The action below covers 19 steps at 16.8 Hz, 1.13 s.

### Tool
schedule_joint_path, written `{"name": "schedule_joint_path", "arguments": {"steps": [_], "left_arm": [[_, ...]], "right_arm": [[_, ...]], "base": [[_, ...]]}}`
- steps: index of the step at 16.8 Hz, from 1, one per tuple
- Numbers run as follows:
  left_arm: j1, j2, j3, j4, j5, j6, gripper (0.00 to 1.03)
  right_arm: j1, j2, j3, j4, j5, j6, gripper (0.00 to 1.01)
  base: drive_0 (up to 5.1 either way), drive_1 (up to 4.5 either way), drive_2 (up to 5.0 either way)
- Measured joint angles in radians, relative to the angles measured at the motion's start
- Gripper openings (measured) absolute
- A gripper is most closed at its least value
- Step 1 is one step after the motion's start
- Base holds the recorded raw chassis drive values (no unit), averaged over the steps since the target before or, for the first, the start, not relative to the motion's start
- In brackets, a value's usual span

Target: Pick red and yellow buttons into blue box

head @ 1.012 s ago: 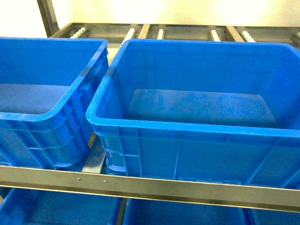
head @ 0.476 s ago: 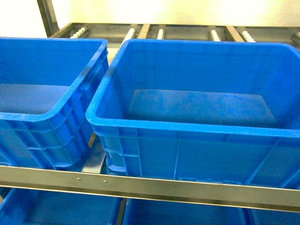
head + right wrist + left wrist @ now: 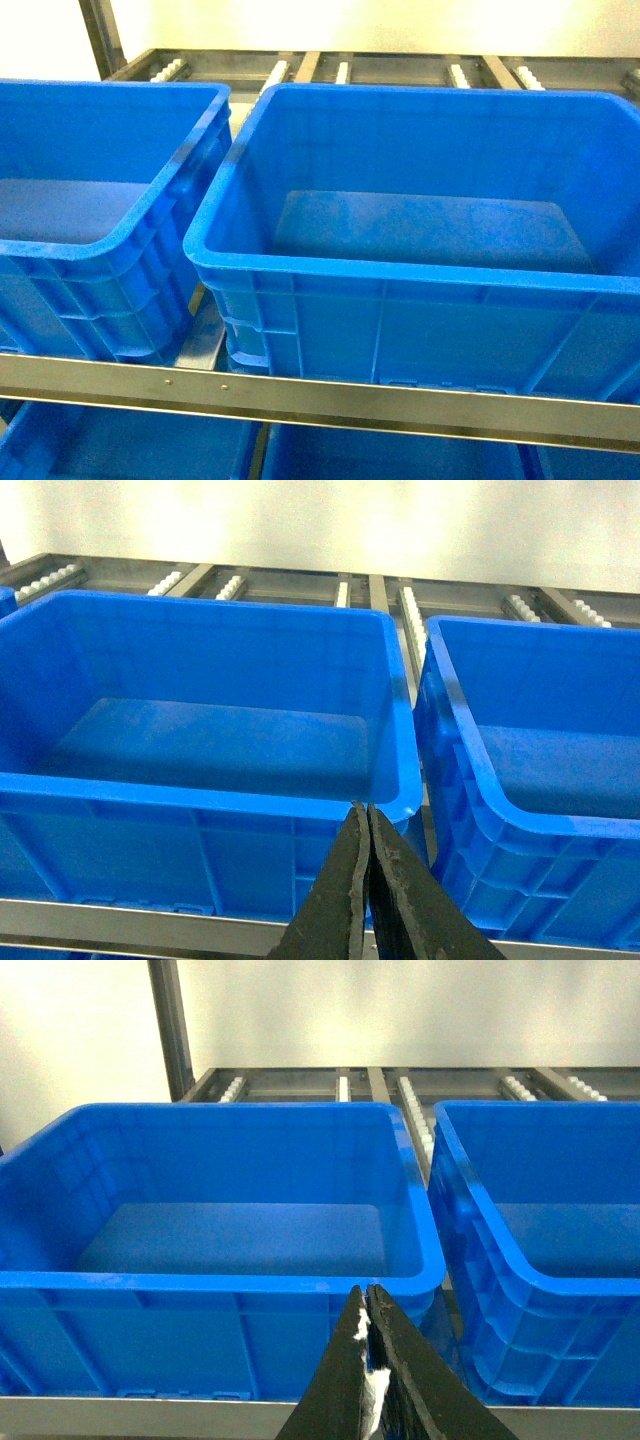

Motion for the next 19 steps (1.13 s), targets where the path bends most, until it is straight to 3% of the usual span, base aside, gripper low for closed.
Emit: {"name": "schedule_joint_path", "arguments": {"steps": [1,2,3,8,9,10,13,16,18,19], "left_arm": [[0.000,-0.086,0.000,-0.135,0.000,0.000,0.02],[0.000,-0.153,0.000,-0.172,0.000,0.000,0.02],[0.000,-0.154,0.005,-0.159,-0.002,0.000,0.02],[0.002,-0.155,0.000,-0.171,0.000,0.000,0.02],[0.002,-0.155,0.000,-0.171,0.000,-0.001,0.06],[0.002,-0.155,0.000,-0.171,0.000,-0.001,0.15],[0.002,-0.155,0.000,-0.171,0.000,-0.001,0.55],[0.002,-0.155,0.000,-0.169,0.000,-0.001,0.80],[0.002,-0.155,0.000,-0.170,0.000,0.000,1.00],[0.002,-0.155,0.000,-0.169,0.000,0.000,0.97]], "right_arm": [[0.000,-0.010,0.000,-0.009,0.000,0.000,0.02],[0.000,-0.027,0.000,-0.037,0.000,0.000,0.02],[0.000,-0.135,0.001,-0.190,-0.003,0.000,0.02],[0.000,-0.183,0.001,-0.193,0.000,0.000,0.02],[0.000,-0.183,0.001,-0.193,0.000,0.000,0.03],[0.000,-0.183,0.001,-0.193,0.000,0.000,0.12],[0.000,-0.183,0.001,-0.193,0.000,0.000,0.52],[0.000,-0.183,0.001,-0.192,0.000,0.000,0.78],[0.000,-0.183,0.001,-0.193,0.000,0.001,1.00],[0.000,-0.183,0.001,-0.193,0.000,0.000,0.97]], "base": [[0.0,0.00,0.0],[0.0,0.00,0.0],[0.0,0.00,0.0],[0.0,0.00,0.0],[0.0,0.00,0.0],[0.0,0.00,0.0],[0.0,-1.06,1.0],[0.0,-4.17,4.1],[-0.1,-4.32,4.2],[0.0,-4.17,4.1]]}}
